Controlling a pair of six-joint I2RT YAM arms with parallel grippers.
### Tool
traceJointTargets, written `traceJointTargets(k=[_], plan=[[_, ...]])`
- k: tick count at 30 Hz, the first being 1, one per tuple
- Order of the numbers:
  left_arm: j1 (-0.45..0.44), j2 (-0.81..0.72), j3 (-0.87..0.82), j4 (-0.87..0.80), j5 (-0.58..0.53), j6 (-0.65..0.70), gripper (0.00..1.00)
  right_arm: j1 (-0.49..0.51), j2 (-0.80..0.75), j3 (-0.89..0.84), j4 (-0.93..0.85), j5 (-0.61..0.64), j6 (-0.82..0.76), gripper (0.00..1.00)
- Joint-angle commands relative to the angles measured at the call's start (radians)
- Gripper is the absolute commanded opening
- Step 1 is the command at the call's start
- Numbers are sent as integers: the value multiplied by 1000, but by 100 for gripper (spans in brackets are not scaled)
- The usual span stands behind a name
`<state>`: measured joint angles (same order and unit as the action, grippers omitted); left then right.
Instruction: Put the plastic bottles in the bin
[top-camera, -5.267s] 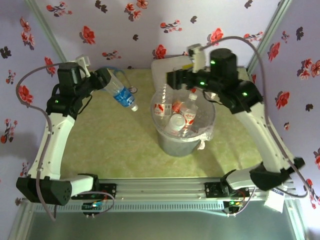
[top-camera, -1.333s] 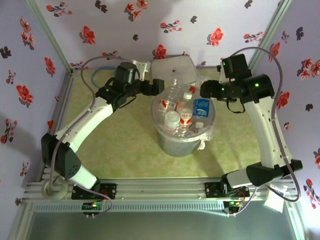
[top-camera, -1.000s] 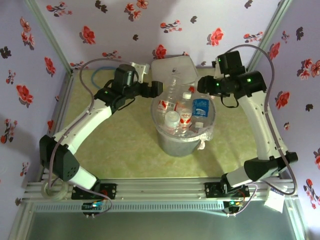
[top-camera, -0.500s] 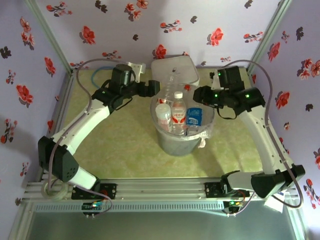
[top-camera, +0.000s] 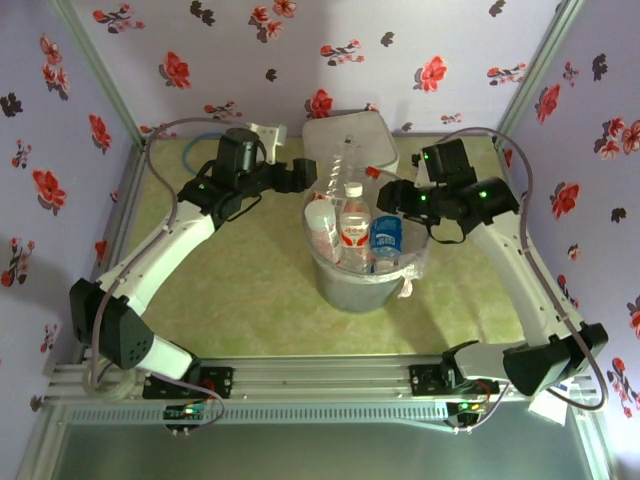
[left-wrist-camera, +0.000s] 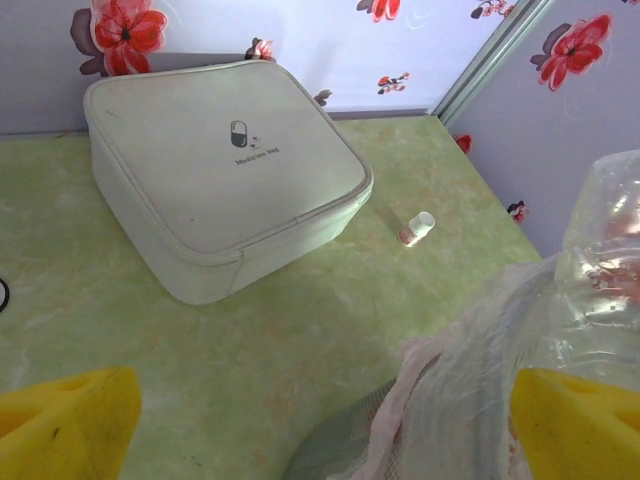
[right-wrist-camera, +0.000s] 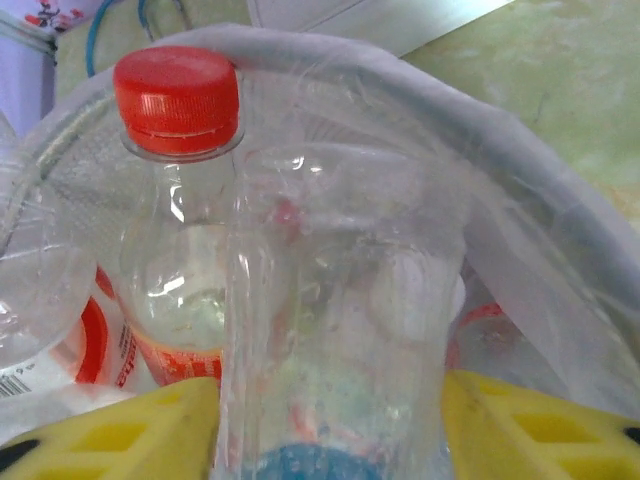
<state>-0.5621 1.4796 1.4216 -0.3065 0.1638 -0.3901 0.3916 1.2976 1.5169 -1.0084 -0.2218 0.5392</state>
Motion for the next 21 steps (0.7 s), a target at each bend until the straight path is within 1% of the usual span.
traceJointTargets(k=[1,5,12,17,21], plan=[[-13,11,1,17,20,-9,95,-10,-26,105,-98,81,-39,68],[-25,29,6,0,17,1,95,-41,-37,155,-146,133,-72,71],[-52,54,31,-28,-9,37,95,-94,-80,147,-176,198,-104,70],[-74,87,30,-41,-12,45,96,-120,-91,75,-127,159,-100,70],[-72,60,19,-43,-43,53,96,-122,-99,43,-70,104,-86,71]])
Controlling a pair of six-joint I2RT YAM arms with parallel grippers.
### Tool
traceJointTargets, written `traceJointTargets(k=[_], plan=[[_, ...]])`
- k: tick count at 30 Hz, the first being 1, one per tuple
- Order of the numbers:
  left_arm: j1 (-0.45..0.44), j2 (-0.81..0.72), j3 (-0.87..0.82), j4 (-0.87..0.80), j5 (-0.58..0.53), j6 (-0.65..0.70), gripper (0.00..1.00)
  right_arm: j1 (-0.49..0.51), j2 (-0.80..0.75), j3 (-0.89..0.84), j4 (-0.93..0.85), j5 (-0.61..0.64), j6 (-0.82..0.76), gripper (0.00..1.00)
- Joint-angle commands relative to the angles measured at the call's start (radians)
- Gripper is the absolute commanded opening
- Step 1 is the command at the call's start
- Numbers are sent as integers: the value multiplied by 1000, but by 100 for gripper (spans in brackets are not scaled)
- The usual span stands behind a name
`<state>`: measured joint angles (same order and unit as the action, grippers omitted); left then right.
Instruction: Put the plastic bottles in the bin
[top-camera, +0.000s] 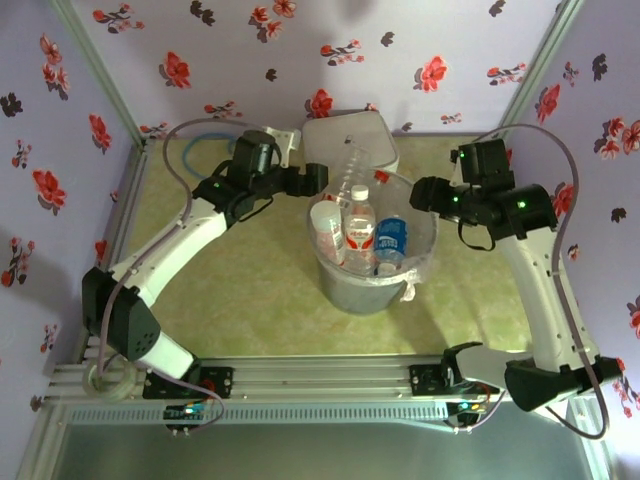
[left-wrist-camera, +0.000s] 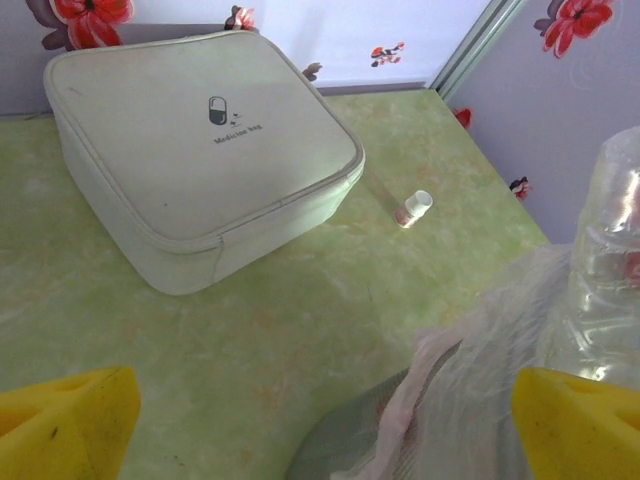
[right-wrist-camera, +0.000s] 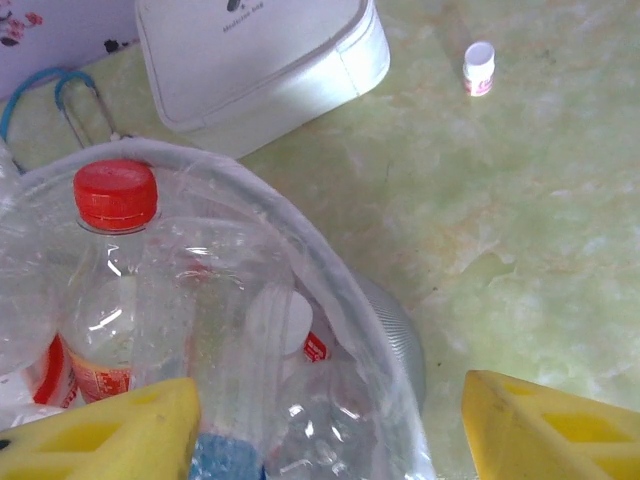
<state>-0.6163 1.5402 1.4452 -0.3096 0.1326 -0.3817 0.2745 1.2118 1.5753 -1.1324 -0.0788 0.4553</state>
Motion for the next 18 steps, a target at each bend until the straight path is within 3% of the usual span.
traceJointTargets(k=[1,9,15,18], plan=[[-15,-11,-3,-40,-21,47,96,-5,-12,-20,66,-49,0,71],[50,-91,-1,-22,-15,35,100,-13,-26,-30,86,-71,3,72],[96,-133,-8,9,83,13,100,-103,-53,-43,87,-112,-9,76],[127,-158,-22,-2,82,20,100,-164,-74,-88,128,-99,-19,83]])
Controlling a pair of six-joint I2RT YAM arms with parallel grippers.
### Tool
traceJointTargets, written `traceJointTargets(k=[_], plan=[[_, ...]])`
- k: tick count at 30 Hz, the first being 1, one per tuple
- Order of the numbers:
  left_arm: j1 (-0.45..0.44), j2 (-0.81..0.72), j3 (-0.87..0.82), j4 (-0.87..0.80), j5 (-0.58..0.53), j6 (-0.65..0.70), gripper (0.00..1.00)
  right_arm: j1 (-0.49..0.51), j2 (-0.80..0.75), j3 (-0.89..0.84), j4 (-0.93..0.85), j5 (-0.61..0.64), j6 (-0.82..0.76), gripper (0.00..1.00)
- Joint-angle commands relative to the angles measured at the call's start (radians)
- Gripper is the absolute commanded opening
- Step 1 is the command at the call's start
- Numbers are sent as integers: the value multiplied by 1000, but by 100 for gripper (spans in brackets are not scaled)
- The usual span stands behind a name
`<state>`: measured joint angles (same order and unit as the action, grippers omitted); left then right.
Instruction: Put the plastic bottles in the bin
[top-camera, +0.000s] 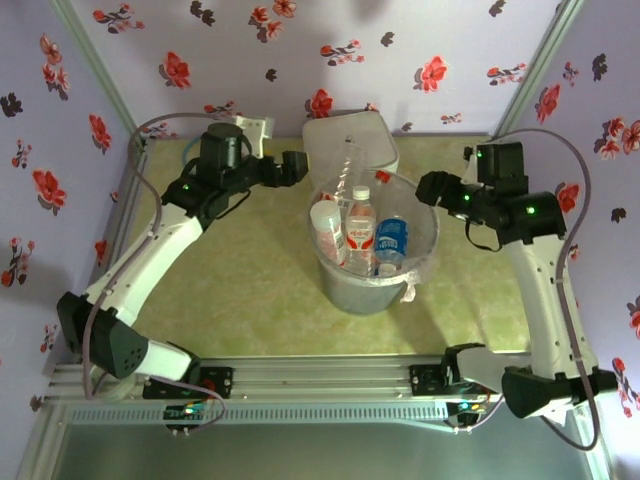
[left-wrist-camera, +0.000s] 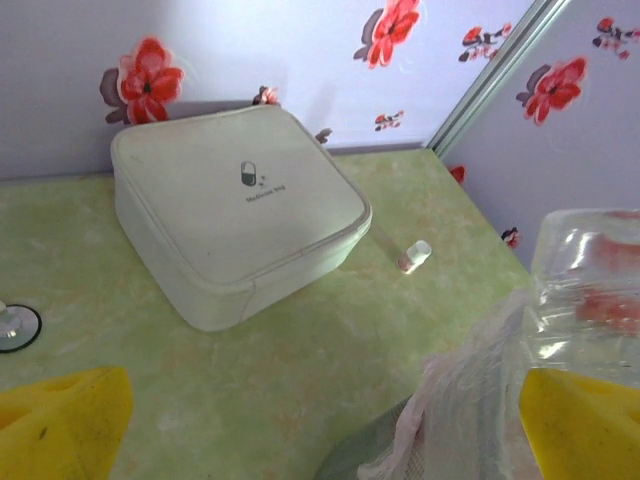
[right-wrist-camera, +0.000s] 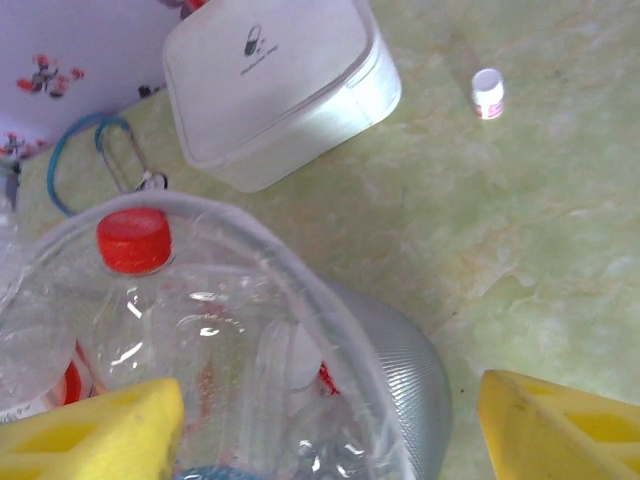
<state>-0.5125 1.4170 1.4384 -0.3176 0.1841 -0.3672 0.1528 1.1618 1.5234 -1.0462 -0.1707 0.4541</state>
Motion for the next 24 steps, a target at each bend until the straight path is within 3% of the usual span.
traceJointTargets(k=[1,5,10,12,15,19,24], plan=[[39,-46,-24,0,26,7,100,-64,-33,-51,58,2,-18,87],[130,-113,-95,-36,-61,27,100,-151,-66,-114,133,24,-11,99],[238,-198,-234,-60,-212,21,100,-205,-75,-192,164,-24,9,99],[280,-235,-304,-53,-240,4,100,-225,-75,-204,124,-102,9,99],[336,-279,-400,-43,-255,-19,100,-235,-114,-215,69,-195,3,98],[401,-318,-486,-34,-241,-39,100,-237,-195,-253,38,-223,33,97],[424,-324,-508,-37,-213,-39,100,-234,-231,-351,126,-369,111,94]])
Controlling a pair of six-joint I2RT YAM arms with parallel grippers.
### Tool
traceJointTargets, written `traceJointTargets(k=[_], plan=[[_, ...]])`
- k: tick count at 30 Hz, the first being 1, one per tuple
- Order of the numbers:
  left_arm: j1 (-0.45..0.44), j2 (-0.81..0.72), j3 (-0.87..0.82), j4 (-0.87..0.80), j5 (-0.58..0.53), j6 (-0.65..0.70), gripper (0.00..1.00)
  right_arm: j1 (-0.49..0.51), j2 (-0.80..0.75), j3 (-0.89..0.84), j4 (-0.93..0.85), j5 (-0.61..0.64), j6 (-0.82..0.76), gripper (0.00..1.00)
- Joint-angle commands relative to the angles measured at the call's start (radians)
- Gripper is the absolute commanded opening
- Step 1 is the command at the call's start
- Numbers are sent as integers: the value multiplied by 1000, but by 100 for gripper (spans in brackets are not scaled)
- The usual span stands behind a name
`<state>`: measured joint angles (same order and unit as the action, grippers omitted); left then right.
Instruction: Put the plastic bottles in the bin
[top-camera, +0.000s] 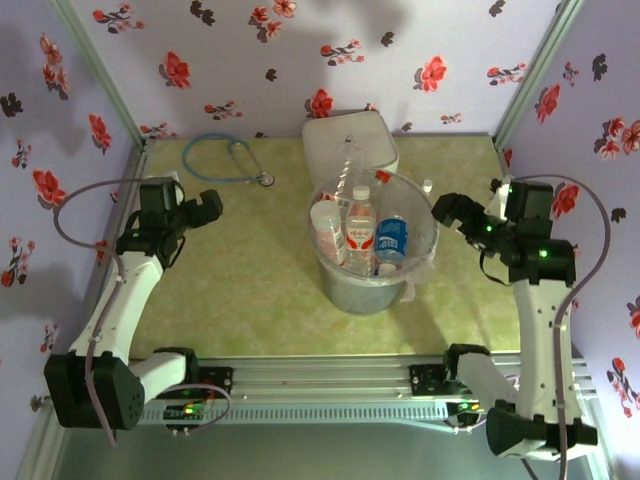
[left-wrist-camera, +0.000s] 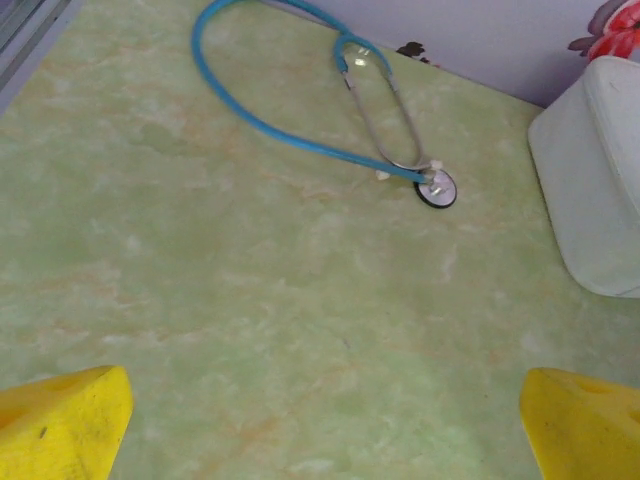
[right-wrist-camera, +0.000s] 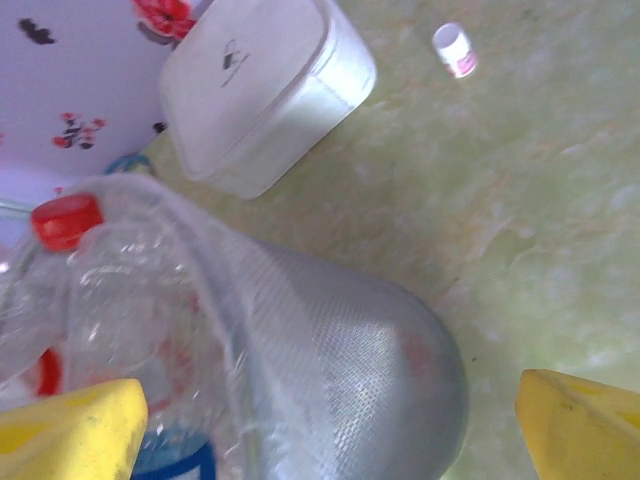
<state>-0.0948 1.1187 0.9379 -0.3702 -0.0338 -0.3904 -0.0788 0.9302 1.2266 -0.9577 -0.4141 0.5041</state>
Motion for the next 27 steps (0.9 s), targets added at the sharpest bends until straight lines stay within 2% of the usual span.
traceJointTargets(k=[1,11,19,27], plan=[[7,-29,-10,17,5,-19,100,1,-1,-72,55,-149,75,93],[33,-40,-88,88,-2,-48,100,206,39,-147,232,-109,188,89],[81,-48,-108,89,-3,-24,100,341,97,-169,402,-16,306,88],[159,-49,-127,94,-36,-7,100,456,270,-149,644,49,376,88]])
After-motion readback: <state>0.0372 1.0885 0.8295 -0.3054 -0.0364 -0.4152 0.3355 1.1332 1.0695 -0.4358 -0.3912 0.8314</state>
